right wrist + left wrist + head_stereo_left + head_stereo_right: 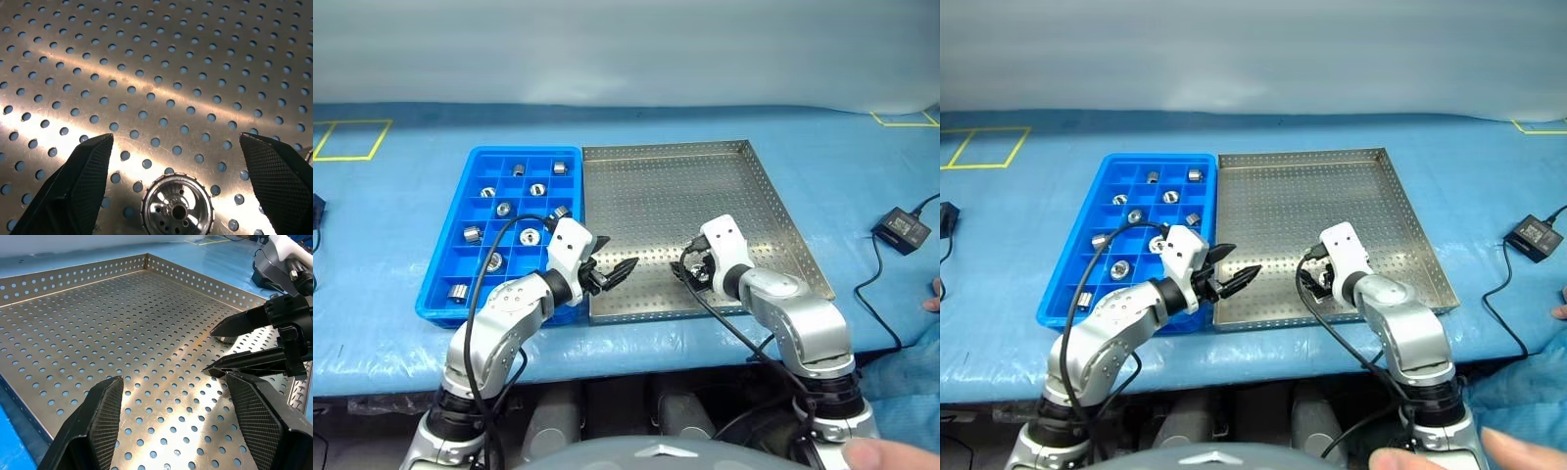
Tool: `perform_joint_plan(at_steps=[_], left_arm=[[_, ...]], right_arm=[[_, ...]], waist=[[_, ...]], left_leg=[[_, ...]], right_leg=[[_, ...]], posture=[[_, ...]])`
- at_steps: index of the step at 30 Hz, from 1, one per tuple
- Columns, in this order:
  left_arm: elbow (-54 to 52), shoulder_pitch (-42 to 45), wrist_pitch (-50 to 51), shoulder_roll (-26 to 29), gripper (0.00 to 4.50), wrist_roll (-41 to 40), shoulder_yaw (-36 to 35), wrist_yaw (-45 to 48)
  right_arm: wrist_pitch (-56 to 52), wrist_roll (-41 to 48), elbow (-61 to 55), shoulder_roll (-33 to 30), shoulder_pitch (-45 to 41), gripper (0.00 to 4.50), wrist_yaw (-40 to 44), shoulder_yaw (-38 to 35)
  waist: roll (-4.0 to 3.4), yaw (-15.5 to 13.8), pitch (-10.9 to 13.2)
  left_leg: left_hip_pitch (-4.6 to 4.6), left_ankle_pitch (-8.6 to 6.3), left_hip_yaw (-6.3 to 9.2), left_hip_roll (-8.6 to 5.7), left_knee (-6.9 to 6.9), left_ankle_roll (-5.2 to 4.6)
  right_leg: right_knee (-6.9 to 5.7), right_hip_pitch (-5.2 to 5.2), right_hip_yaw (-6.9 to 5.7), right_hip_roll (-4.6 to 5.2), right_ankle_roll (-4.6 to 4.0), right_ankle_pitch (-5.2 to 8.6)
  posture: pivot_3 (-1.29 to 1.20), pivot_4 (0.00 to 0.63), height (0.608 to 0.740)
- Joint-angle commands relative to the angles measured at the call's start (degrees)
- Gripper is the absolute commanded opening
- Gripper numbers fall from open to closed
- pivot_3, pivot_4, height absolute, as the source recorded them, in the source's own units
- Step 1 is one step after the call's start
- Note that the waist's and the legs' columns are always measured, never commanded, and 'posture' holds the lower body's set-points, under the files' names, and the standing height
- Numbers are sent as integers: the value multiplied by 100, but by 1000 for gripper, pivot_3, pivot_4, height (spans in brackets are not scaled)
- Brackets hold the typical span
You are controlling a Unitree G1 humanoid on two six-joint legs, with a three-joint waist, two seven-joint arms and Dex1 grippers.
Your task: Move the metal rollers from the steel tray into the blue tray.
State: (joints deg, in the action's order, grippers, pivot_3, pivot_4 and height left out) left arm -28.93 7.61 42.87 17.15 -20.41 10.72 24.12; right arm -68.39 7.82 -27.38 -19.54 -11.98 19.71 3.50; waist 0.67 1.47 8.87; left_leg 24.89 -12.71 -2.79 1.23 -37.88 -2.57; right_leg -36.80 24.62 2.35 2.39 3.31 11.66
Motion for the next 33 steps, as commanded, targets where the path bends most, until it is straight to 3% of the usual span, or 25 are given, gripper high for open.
perform_joint_plan(at_steps=[1, 7, 11, 14, 16, 17, 18, 27, 33], left_arm=[[-17, 96, -157, 1, 3629, 9, 8, 47], [-22, 79, -147, 40, 3629, 41, -38, 10], [-35, 54, -134, 69, 3629, 48, -85, -45], [-30, 52, -135, 83, 3629, 48, -84, -60], [-29, 59, -137, 86, 3629, 49, -85, -66], [-25, 68, -137, 87, 3629, 51, -89, -68], [-18, 78, -137, 90, 3629, 56, -96, -74], [-231, -87, -30, 281, 3629, 101, -525, -316], [-1009, -715, 420, 974, 3629, 399, -1411, -705]], right_arm=[[-121, 162, -292, 37, 76, 4345, -35, -85], [-160, 168, -78, 89, 137, 4345, -208, -37], [-171, 173, -34, 77, 106, 3474, -293, -39], [-162, 176, -36, 40, 50, 2467, -317, 2], [-98, 177, -47, 20, 30, 2467, -314, 34], [-80, 188, -55, 7, 21, 1928, -302, 51], [-82, 198, -66, -2, 15, 1743, -297, 71], [511, 445, -160, 347, -554, 1715, -2, 665], [1092, 744, 297, 910, -1422, 1715, 581, 1508]], waist=[[0, 7, 0], [0, 10, 0], [0, 11, 0], [0, 11, 0], [0, 10, 0], [0, 10, 0], [0, 7, 0], [-1, 49, 0], [0, 52, 2]], left_leg=[[0, -1, -2, -1, -1, -2], [-1, -3, -3, -1, -3, -4], [-2, -3, -4, -1, -5, -4], [-2, -3, -5, -2, -5, -5], [-1, -3, -6, -2, -7, -6], [-1, -4, -6, -2, -7, -6], [-1, -4, -7, -3, -8, -7], [-4, -8, -13, -4, -8, -13], [-9, -7, -8, 4, -1, -11]], right_leg=[[0, 0, 2, 1, 0, 0], [-1, 0, 3, 1, 1, -1], [-1, -1, 5, 1, 2, -1], [-1, -1, 6, 1, 3, -2], [-1, -1, 7, 1, 4, -2], [-1, -1, 8, 1, 4, -2], [-1, -1, 9, 2, 4, -3], [-2, 0, 17, 3, 8, -4], [-5, -1, 12, -4, 3, -5]], posture=[[-50, 150, 740], [-44, 150, 740], [-38, 150, 740], [-37, 150, 740], [-37, 150, 740], [-35, 150, 740], [-33, 150, 740], [2, 150, 740], [69, 150, 740]])
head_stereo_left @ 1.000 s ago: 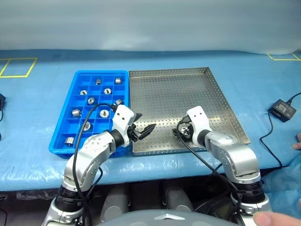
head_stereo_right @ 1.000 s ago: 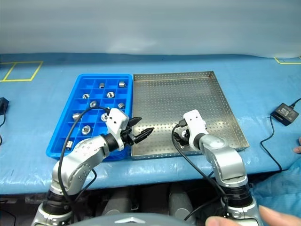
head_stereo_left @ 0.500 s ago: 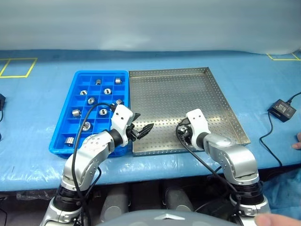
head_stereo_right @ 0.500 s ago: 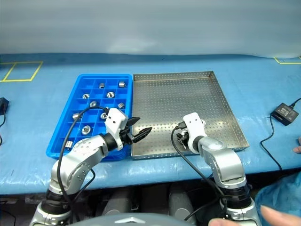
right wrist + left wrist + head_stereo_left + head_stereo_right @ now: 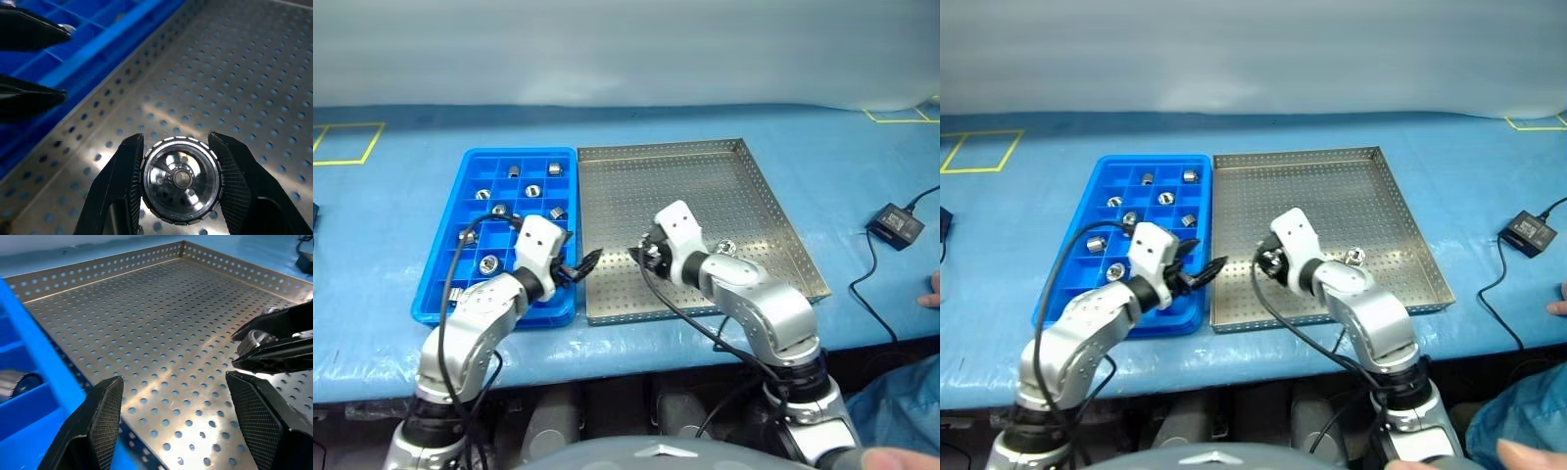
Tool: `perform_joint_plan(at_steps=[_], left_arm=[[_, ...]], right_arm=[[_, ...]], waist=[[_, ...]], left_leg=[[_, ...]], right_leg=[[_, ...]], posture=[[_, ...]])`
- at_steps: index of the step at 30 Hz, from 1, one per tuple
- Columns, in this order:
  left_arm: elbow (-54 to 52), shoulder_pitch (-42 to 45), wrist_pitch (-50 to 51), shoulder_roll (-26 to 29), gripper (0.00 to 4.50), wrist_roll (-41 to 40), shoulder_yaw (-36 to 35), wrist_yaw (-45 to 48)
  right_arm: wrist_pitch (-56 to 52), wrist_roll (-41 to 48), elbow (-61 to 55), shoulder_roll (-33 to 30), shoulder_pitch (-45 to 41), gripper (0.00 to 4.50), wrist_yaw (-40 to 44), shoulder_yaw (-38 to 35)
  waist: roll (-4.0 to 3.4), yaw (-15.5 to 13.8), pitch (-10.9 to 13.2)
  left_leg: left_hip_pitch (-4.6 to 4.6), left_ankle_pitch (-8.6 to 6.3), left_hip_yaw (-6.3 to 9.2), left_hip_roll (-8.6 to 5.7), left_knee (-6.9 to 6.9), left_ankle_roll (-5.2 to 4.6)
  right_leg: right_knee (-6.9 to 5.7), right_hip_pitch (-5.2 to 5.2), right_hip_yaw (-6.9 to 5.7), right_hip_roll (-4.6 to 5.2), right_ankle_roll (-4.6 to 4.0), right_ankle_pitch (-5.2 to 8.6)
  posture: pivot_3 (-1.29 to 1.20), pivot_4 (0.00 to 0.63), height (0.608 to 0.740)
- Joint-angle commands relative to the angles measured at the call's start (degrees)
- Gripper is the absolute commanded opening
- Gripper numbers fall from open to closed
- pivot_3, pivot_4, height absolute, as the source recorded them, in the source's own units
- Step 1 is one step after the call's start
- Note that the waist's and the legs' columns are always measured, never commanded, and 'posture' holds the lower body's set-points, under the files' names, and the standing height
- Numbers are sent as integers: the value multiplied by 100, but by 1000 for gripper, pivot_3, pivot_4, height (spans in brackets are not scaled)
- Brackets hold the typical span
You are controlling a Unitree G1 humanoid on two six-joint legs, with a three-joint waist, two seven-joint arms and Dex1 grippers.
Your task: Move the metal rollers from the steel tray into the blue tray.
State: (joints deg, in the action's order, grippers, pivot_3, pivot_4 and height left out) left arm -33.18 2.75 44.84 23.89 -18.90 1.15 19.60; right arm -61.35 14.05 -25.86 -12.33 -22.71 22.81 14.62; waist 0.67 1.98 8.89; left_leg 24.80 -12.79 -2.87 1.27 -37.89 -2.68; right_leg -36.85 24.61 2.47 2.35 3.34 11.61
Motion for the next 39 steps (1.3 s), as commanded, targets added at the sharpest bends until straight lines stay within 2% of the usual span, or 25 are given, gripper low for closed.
perform_joint_plan(at_steps=[1, 11, 20, 27, 31, 39], left_arm=[[-689, -360, 317, 395, 3629, 327, -643, -363], [-1136, -995, 636, 565, 3629, 276, -1783, -491], [-1232, -1170, 703, 422, 3629, 178, -1886, -488], [-1123, -952, 707, 364, 3629, 160, -1689, -488], [-1061, -700, 659, 137, 3629, 35, -1412, -457], [-772, -105, 238, -522, 3629, -163, -239, -229]], right_arm=[[521, 105, 279, 274, -504, 1715, 361, 589], [1429, -2, 1752, 1394, -1270, 1715, 739, 1564], [1838, -224, 2706, 1685, -1305, 1715, 869, 1769], [1687, -290, 2549, 1662, -1276, 3973, 808, 1644], [1601, -278, 2032, 1488, -1182, 3973, 530, 1161], [878, -465, 658, 101, -433, 3973, 2, 10]], waist=[[-1, -12, 1], [3, -280, 1], [34, -375, -15], [38, -383, -16], [33, -416, -13], [32, -425, -14]], left_leg=[[-1, 0, 0, 0, 1, 0], [-12, 3, 9, 1, 4, 12], [-15, 4, 35, 3, 14, 51], [-10, 14, 62, 3, 30, 60], [-5, 21, 71, 1, 34, 62], [-1, 26, 81, -5, 22, 58]], right_leg=[[-1, 1, 0, 0, -2, 0], [1, -2, -23, 8, -8, 2], [5, 4, -55, 13, -25, 0], [6, 4, -88, 15, -46, 10], [1, 0, -98, 17, -51, 13], [0, -14, -110, 25, -52, 14]], posture=[[82, 150, 740], [165, 150, 740], [179, 150, 740], [158, 150, 740], [150, 150, 740], [94, 150, 740]])
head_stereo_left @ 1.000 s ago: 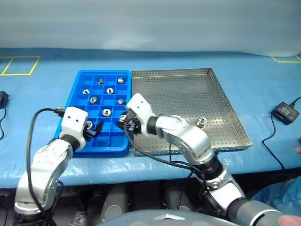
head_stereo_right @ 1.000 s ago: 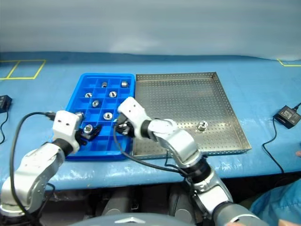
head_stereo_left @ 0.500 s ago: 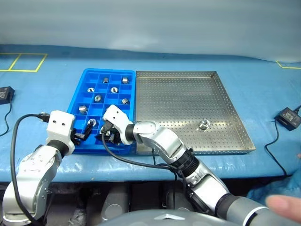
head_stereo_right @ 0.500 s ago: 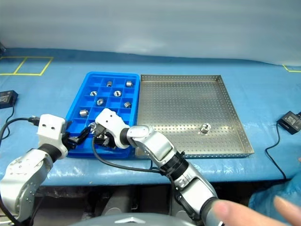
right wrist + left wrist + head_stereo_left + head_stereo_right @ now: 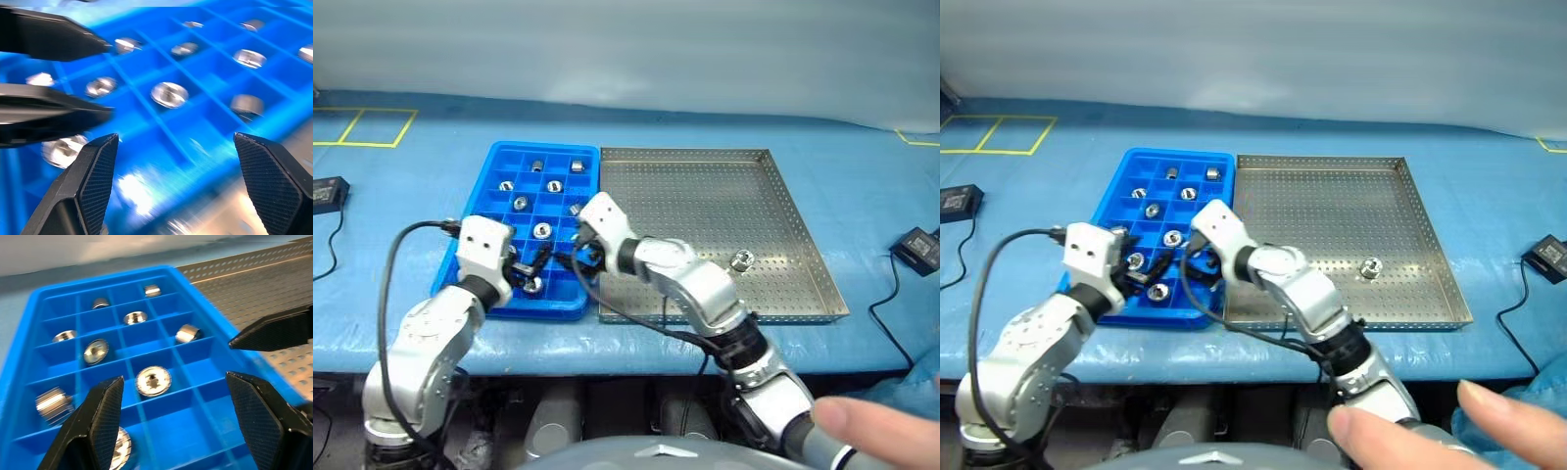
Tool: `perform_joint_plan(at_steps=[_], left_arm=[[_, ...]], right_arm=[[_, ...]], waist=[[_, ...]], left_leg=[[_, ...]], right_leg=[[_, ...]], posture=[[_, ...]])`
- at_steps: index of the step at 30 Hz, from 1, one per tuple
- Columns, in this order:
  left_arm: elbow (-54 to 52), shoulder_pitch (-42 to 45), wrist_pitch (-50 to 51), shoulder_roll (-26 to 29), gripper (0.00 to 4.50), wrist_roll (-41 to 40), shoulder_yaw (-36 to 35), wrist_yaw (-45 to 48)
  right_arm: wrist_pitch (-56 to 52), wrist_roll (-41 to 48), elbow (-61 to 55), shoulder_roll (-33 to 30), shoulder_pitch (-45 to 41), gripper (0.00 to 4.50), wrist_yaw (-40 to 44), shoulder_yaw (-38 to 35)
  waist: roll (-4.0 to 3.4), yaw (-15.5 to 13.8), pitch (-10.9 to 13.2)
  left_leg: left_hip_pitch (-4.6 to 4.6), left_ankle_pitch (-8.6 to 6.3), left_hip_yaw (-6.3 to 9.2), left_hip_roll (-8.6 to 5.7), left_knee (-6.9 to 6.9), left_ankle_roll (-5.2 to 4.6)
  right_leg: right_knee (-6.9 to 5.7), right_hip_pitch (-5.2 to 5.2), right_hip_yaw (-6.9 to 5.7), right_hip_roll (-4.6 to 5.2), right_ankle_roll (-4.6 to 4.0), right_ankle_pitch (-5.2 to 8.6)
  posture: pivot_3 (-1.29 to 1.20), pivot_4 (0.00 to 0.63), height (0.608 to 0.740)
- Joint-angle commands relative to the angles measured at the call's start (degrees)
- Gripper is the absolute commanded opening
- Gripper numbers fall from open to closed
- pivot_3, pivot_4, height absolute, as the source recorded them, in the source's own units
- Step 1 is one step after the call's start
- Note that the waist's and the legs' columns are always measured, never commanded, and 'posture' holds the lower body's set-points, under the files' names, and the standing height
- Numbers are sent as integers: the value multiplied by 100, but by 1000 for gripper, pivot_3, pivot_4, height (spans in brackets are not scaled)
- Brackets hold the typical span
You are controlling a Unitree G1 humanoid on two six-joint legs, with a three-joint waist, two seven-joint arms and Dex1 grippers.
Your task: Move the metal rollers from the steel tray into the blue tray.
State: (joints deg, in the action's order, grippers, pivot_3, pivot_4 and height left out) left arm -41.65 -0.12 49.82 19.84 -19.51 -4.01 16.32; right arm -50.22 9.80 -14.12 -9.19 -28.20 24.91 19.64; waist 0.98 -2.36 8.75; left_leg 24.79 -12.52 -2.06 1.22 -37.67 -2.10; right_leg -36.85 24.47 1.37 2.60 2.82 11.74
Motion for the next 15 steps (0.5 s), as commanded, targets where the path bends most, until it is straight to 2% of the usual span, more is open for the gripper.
perform_joint_plan(at_steps=[1, 8, 15], left_arm=[[175, 260, -332, -189, 3629, -128, 407, 165], [1003, 787, -796, -497, 3629, -165, 1193, 650], [1412, 1153, -973, -500, 3629, -139, 1608, 969]], right_arm=[[-367, -44, -638, -337, 203, 3973, -297, -709], [-1059, -430, -1130, -1054, 564, 3973, -1005, -1624], [-1264, -799, -904, -863, 993, 3973, -1771, -2005]], waist=[[-2, 19, 0], [-24, 188, 9], [-45, 351, 17]], left_leg=[[2, 1, -1, 1, -1, -1], [16, 3, -8, 2, 1, -7], [30, -4, -11, -5, -21, -23]], right_leg=[[-2, -4, 1, -1, 0, 0], [-4, 7, 4, -12, -1, 2], [-2, 8, 11, -9, 15, -4]], posture=[[81, 150, 740], [-15, 150, 740], [-56, 150, 740]])
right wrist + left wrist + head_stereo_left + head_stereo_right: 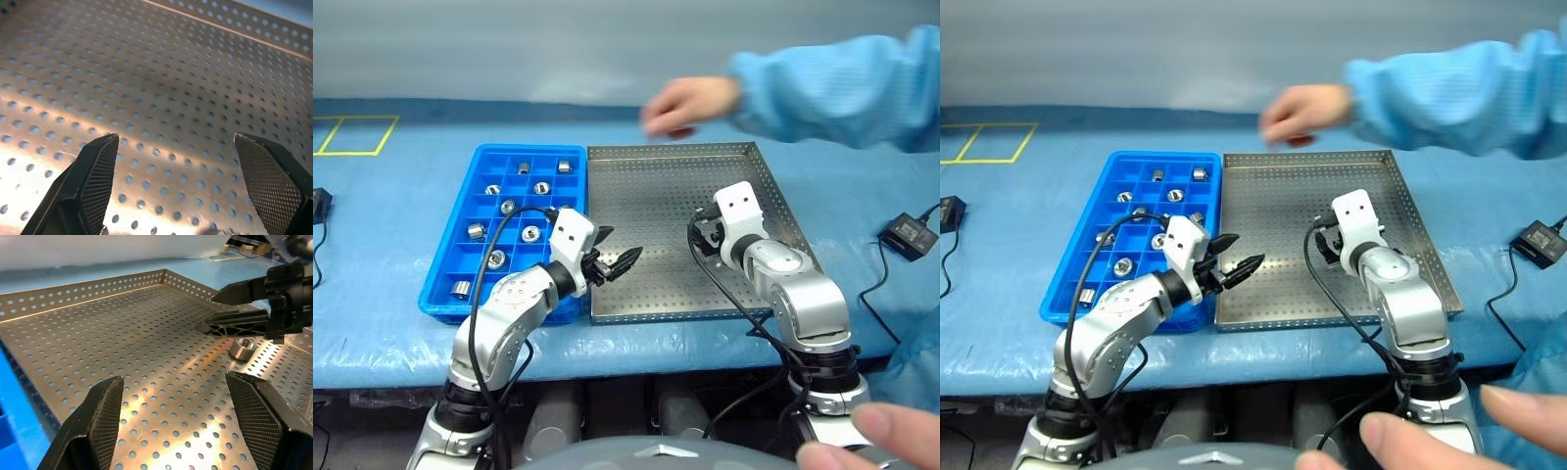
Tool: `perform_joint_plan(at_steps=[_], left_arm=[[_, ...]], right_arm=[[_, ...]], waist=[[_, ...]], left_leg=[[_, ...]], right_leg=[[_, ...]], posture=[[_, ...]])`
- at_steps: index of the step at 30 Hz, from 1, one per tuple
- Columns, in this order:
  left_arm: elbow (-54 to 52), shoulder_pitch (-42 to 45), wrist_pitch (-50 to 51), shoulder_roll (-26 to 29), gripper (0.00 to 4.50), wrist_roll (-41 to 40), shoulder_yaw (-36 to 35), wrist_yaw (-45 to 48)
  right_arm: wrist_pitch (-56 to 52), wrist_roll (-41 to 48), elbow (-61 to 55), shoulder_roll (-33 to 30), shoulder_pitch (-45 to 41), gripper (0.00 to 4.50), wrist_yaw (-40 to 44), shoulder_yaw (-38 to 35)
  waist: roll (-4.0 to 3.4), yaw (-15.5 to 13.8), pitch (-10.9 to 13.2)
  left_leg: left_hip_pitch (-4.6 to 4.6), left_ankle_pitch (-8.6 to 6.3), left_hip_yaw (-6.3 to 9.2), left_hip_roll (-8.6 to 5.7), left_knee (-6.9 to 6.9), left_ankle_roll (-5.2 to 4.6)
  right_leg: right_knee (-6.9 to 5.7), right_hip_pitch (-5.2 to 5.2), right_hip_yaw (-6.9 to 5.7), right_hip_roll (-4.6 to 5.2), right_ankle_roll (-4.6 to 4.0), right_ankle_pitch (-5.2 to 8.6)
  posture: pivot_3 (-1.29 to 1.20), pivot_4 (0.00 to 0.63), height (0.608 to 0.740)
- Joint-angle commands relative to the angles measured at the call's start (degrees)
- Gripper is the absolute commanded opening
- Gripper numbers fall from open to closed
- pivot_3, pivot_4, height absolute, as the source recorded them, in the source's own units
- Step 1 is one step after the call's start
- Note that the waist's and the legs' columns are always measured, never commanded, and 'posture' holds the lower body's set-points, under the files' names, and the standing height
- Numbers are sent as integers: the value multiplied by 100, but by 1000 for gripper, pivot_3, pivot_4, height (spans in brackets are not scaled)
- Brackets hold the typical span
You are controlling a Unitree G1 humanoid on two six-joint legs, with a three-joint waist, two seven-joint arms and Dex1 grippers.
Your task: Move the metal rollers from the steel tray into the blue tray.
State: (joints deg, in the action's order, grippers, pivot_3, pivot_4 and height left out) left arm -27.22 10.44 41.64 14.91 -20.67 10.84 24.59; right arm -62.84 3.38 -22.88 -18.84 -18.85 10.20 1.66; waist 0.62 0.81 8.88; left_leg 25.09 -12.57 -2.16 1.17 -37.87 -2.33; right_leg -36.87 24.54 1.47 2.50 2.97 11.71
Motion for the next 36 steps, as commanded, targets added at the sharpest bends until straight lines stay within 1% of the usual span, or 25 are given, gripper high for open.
perform_joint_plan(at_steps=[1, 4, 8, 13, 16, 19, 22, 24, 25, 26, 31, 36], left_arm=[[-12, 115, -158, -7, 3629, -28, 152, 168], [18, 123, -152, 6, 3629, -2, 209, 185], [47, 76, -140, 51, 3629, 60, 249, 194], [6, 18, -121, 110, 3629, 71, 199, 132], [-22, -13, -114, 142, 3629, 74, 167, 99], [-42, -34, -102, 170, 3629, 65, 118, 61], [-49, -37, -87, 196, 3629, 60, 107, 34], [-54, -41, -79, 210, 3629, 62, 96, 17], [-56, -41, -73, 222, 3629, 63, 82, 2], [-57, -42, -69, 231, 3629, 62, 73, -8], [-219, -187, -31, 398, 3629, 4, -306, -108], [-436, -426, 85, 667, 3629, -1, -808, -243]], right_arm=[[-10, -202, 19, 150, 105, 3973, -397, -255], [8, -265, 122, 317, 208, 3973, -646, -480], [-6, -125, 331, 563, 223, 3973, -704, -749], [-60, -54, 509, 729, 213, 3973, -712, -829], [-56, -50, 553, 769, 208, 3973, -723, -822], [-3, -84, 624, 796, 192, 3382, -769, -809], [-5, -94, 629, 814, 194, 2465, -773, -765], [15, -76, 587, 817, 216, 2465, -740, -722], [19, -64, 555, 808, 223, 1950, -708, -680], [20, -58, 534, 803, 227, 1757, -685, -652], [39, 279, -42, 795, 199, 1710, -151, -129], [-22, 495, -428, 800, 11, 1710, 142, 296]], waist=[[-16, 56, 8], [-33, 110, 15], [-63, 142, 26], [-82, 138, 31], [-82, 130, 30], [-82, 128, 30], [-83, 114, 30], [-83, 116, 30], [-84, 120, 29], [-83, 122, 30], [-84, 171, 29], [-83, 163, 29]], left_leg=[[2, -2, -6, -1, -8, -4], [2, -5, -29, -6, -21, -23], [1, -5, -68, -29, -35, -62], [7, 1, -118, -103, -35, -144], [16, -1, -120, -146, -35, -178], [22, -7, -123, -179, -36, -205], [35, -7, -123, -187, -35, -215], [40, -8, -122, -188, -34, -218], [40, -9, -122, -189, -33, -220], [40, -10, -122, -189, -32, -220], [40, -8, -118, -181, -22, -218], [38, -1, -104, -173, -12, -207]], right_leg=[[1, 1, 8, 0, 10, -6], [1, 3, 37, 4, 37, -8], [1, 10, 100, 17, 87, -21], [3, 21, 137, 103, 145, -34], [15, 21, 140, 146, 158, -44], [23, 19, 139, 184, 187, -44], [48, 18, 135, 193, 210, -57], [61, 18, 132, 195, 214, -60], [68, 15, 132, 195, 216, -62], [74, 13, 132, 195, 218, -63], [77, 16, 127, 189, 218, -63], [75, 15, 112, 182, 213, -62]], posture=[[-57, 150, 740], [-66, 150, 740], [-59, 150, 740], [-46, 150, 740], [-40, 150, 740], [-37, 150, 740], [-36, 150, 740], [-36, 150, 740], [-35, 150, 740], [-36, 150, 740], [-38, 150, 740], [-13, 150, 740]])
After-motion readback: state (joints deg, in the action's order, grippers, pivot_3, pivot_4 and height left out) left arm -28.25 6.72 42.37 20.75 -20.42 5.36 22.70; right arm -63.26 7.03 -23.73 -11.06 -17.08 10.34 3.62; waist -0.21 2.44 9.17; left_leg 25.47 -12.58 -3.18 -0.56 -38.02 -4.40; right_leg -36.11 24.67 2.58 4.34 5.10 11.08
